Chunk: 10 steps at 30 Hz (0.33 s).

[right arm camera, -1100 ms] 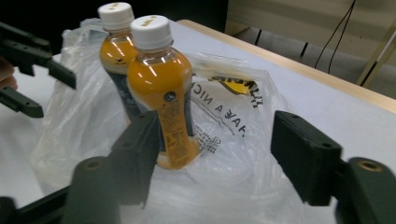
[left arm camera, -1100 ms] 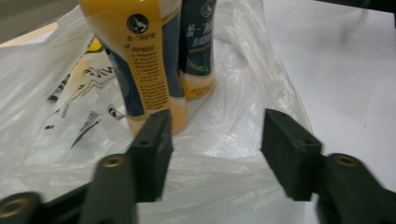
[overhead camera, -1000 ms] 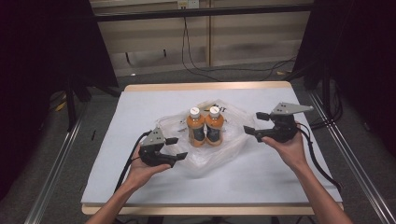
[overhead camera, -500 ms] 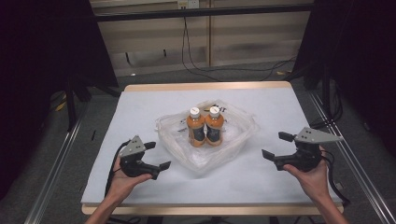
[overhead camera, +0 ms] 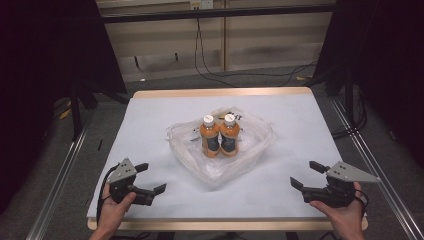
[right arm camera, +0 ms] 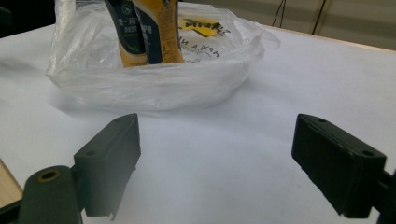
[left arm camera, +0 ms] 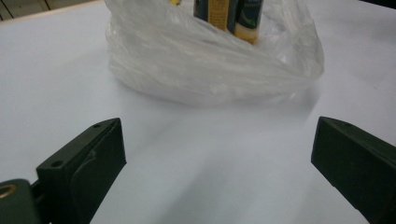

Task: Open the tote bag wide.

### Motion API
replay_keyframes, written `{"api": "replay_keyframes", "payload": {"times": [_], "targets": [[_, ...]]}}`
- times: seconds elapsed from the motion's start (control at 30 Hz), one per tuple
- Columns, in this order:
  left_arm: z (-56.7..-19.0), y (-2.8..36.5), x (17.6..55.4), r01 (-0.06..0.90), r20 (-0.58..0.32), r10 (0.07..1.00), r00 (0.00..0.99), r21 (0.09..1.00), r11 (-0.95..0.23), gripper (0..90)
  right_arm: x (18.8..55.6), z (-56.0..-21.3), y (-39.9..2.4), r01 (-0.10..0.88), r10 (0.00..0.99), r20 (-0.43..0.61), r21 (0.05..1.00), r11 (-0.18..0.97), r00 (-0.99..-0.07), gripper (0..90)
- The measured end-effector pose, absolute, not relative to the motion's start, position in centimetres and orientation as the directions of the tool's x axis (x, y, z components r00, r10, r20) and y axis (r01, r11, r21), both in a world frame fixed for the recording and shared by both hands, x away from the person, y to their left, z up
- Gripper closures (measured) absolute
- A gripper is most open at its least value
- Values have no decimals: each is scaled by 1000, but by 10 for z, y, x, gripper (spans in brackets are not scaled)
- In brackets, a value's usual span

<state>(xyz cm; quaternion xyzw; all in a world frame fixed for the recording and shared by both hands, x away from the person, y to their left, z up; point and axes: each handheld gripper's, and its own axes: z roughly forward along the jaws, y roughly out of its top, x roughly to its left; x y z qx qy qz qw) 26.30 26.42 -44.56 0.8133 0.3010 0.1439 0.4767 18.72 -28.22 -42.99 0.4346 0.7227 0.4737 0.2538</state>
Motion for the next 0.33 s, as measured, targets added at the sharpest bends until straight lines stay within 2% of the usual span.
{"api": "replay_keyframes", "payload": {"times": [0.2,0.33], "targets": [[-452,279,248,357,-41,662,748,866,-350,28,171,-440,-298,419,886,111,903,100,-450,97],[-453,282,241,355,-16,676,737,860,-367,27,167,-440,-299,411,897,64,902,136,-437,87]]}}
